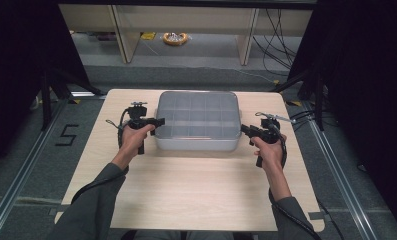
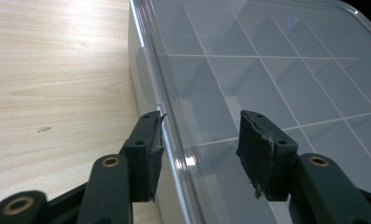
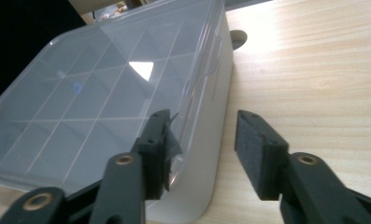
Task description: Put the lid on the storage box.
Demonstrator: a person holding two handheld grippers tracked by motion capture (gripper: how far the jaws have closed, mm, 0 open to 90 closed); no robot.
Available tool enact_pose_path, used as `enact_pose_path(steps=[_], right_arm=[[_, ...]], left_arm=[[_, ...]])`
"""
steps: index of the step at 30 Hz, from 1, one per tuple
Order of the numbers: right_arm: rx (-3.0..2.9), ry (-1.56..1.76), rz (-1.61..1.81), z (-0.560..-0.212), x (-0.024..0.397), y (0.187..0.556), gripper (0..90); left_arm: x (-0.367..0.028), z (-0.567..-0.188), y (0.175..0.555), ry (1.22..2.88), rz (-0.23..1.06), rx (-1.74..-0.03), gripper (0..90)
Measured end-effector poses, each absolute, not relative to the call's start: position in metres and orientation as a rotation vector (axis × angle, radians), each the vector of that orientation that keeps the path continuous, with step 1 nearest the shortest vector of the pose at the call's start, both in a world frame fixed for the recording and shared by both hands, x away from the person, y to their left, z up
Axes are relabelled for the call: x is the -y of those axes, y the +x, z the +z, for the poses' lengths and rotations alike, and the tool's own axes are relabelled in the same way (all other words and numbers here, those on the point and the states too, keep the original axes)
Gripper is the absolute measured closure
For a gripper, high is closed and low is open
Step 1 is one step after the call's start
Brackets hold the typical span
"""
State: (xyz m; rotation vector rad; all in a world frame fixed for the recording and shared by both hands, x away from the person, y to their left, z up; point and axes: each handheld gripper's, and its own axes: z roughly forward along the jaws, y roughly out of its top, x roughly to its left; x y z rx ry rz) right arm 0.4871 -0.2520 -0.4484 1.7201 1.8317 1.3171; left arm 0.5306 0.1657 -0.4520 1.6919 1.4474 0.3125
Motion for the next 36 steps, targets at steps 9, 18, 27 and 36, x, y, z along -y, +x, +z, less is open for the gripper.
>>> enact_pose_path(steps=[9, 18, 27, 36], right_arm=[[-1.878, 1.619, 1.236, -0.452, 0.23, 0.492, 70.9], [-1.831, 1.694, 1.304, -0.452, 0.237, 0.49, 60.6], [-1.803, 1.68, 1.341, -0.448, 0.252, 0.474, 45.7], [-1.829, 1.678, 1.407, -0.444, 0.256, 0.457, 37.6]], left_arm=[[-0.168, -0.452, 0.53, 1.683, 0.291, -1.452, 50.3], [-0.176, -0.447, 0.524, 1.639, 0.258, -1.446, 48.9], [-0.181, -0.437, 0.5, 1.654, 0.238, -1.369, 46.8], [-0.184, -0.437, 0.47, 1.68, 0.222, -1.313, 39.6]])
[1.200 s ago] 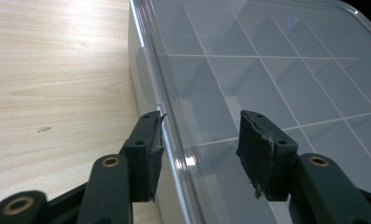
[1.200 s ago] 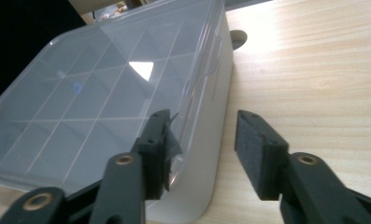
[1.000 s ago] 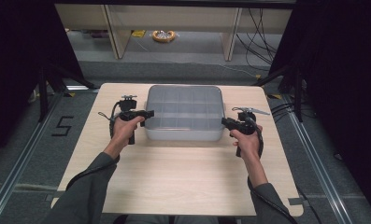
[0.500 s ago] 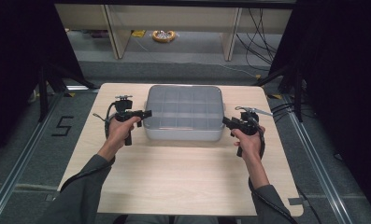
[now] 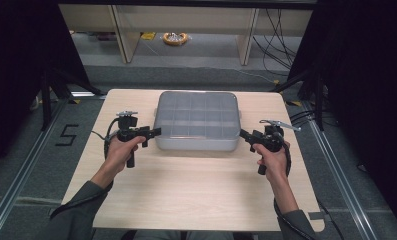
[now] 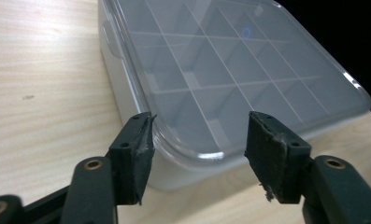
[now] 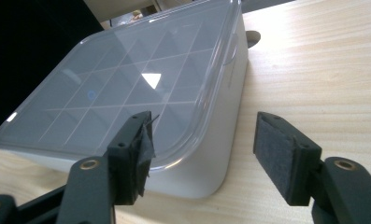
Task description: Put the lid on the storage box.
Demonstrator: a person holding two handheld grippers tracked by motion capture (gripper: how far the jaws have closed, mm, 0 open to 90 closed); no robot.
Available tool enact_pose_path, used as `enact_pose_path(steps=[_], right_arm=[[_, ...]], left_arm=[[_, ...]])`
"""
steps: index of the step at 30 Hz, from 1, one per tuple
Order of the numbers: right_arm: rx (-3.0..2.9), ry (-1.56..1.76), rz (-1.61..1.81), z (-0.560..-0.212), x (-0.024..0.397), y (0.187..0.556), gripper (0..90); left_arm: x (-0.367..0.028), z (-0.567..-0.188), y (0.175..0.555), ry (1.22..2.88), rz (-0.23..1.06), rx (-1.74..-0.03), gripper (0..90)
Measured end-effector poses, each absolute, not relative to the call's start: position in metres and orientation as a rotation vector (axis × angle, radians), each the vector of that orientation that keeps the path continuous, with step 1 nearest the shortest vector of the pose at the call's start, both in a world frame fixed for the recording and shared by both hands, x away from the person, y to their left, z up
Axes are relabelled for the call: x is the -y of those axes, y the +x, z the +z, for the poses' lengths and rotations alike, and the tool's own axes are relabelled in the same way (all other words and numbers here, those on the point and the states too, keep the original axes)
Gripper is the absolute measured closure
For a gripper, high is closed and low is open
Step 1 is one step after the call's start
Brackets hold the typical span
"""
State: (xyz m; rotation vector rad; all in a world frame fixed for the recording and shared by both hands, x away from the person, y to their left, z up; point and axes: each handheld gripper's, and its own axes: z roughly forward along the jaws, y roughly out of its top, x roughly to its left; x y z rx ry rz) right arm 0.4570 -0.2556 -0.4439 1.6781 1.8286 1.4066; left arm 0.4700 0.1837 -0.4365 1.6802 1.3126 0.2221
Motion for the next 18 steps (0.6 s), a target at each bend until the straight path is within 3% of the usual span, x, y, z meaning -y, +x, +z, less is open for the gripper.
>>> enact_pose_path(steps=[18], right_arm=[[-1.944, 1.607, 1.358, -0.449, 0.245, 0.417, 28.3]], left_arm=[[-0.169, -0.458, 0.41, 1.777, 0.186, -1.186, 29.9]])
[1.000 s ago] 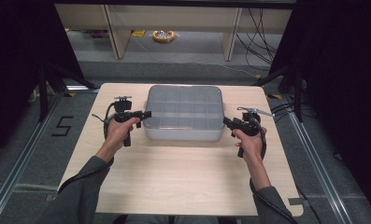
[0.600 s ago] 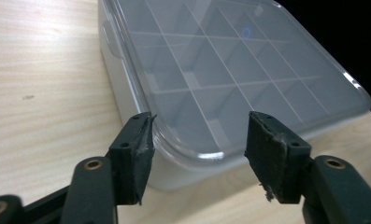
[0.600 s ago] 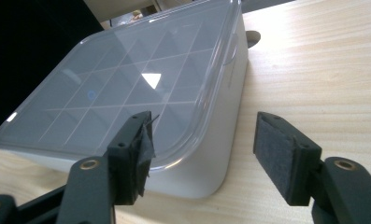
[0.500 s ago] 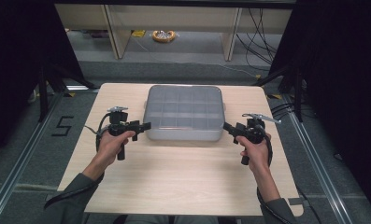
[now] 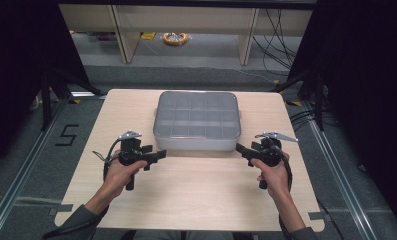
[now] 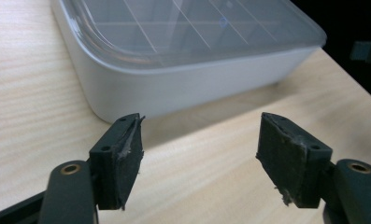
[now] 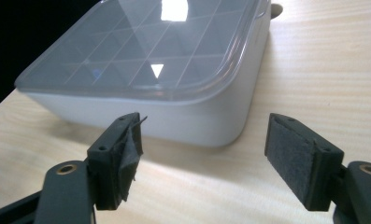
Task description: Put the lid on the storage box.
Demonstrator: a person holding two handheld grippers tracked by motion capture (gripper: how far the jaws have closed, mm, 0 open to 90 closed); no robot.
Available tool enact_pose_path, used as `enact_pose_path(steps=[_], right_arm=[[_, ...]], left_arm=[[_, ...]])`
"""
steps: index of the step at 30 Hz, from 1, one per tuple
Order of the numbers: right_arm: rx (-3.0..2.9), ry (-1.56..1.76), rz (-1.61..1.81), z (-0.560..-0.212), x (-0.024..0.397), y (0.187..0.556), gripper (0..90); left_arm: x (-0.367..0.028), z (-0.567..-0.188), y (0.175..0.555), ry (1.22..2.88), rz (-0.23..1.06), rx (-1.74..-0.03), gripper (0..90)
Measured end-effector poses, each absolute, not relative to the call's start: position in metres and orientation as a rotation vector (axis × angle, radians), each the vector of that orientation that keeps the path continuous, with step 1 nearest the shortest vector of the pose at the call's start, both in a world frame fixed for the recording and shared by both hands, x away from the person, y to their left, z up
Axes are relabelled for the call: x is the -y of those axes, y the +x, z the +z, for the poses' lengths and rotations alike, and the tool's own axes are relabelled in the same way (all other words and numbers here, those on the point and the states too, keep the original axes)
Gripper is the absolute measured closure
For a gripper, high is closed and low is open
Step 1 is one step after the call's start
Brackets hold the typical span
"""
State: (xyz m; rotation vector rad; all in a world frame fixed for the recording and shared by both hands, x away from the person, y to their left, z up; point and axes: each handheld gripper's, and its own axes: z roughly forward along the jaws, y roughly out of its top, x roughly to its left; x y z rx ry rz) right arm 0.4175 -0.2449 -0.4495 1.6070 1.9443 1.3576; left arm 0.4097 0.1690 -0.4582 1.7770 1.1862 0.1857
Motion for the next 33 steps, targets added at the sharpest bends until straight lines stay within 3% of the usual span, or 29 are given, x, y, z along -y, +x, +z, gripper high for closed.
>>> enact_pose_path(steps=[14, 21, 33], right_arm=[[-2.03, 1.556, 1.348, -0.455, 0.239, 0.376, 26.1], [-2.034, 1.573, 1.302, -0.465, 0.238, 0.361, 16.9], [-2.114, 1.538, 1.309, -0.478, 0.237, 0.331, 16.3]], left_arm=[[-0.171, -0.473, 0.368, 1.815, 0.125, -1.125, 26.5], [-0.174, -0.481, 0.354, 1.841, 0.123, -1.097, 24.7], [-0.176, -0.494, 0.341, 1.862, 0.102, -1.052, 17.3]])
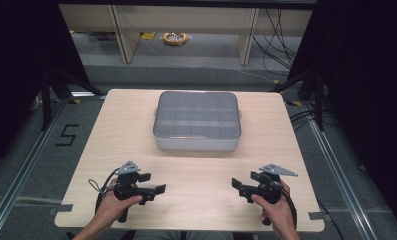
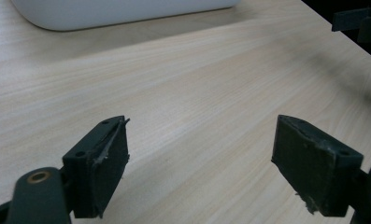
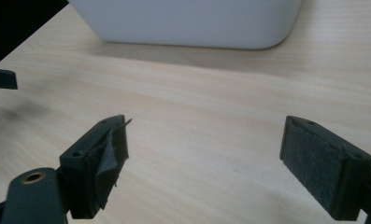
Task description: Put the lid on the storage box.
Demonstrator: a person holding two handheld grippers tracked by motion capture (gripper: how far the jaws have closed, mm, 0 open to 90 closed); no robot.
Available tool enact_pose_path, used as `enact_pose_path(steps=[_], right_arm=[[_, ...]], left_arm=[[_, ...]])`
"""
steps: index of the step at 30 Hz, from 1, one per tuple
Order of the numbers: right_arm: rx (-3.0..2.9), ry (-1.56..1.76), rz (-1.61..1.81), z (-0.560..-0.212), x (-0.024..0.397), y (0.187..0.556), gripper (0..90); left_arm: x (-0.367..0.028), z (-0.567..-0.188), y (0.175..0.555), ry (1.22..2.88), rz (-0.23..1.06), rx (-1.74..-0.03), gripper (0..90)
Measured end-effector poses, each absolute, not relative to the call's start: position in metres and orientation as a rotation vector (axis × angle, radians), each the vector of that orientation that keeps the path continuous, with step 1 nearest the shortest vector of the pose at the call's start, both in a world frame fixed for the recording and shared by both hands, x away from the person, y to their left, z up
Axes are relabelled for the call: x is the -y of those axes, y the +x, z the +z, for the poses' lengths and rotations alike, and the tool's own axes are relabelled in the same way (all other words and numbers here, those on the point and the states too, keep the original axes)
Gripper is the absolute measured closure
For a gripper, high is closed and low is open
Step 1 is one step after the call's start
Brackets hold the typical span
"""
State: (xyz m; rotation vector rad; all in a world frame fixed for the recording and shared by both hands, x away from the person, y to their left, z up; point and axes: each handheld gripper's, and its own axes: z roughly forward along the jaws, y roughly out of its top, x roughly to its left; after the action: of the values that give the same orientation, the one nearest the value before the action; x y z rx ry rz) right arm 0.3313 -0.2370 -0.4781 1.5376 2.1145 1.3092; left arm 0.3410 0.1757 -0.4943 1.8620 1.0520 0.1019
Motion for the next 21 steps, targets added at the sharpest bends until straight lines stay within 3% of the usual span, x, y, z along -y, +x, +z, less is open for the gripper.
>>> enact_pose_path(steps=[21], right_arm=[[-2.188, 1.594, 1.261, -0.491, 0.234, 0.287, 16.3]], left_arm=[[-0.174, -0.504, 0.306, 1.94, 0.119, -0.988, 15.1]])
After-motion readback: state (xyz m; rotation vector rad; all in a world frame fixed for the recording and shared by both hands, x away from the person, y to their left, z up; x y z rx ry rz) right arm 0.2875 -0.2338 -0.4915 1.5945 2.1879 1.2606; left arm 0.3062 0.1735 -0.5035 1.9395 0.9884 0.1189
